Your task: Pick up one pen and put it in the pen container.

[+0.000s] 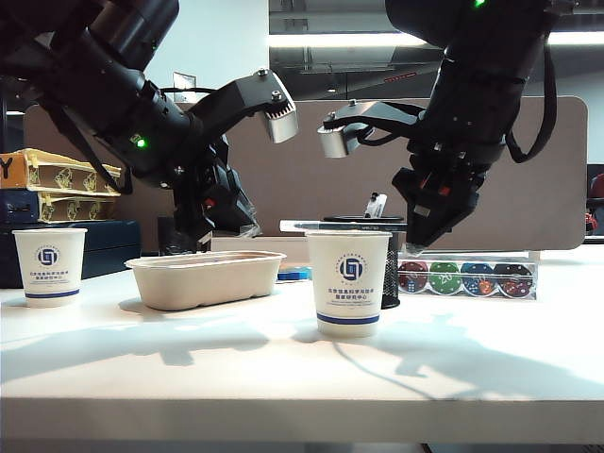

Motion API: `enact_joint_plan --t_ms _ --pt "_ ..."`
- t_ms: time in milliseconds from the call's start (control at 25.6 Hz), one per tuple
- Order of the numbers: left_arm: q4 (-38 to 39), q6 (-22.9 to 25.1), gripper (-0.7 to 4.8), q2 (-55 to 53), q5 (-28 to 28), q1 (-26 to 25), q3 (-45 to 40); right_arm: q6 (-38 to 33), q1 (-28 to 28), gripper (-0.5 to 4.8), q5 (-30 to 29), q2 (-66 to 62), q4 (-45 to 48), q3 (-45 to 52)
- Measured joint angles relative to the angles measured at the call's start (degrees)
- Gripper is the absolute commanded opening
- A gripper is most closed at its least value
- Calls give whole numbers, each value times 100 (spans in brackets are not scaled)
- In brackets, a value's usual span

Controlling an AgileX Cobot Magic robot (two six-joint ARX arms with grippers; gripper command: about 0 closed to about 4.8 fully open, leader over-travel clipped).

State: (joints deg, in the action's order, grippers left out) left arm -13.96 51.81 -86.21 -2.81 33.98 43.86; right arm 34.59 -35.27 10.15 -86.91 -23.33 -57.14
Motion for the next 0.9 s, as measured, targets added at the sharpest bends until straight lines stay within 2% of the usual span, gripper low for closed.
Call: enact_joint_plan --t_ms 273,898 --pt "0 0 153 0 0 -7 0 -2 -9 52 -223 0 -50 0" --pt "0 0 153 0 0 -15 0 0 -13 30 -247 2 -72 0"
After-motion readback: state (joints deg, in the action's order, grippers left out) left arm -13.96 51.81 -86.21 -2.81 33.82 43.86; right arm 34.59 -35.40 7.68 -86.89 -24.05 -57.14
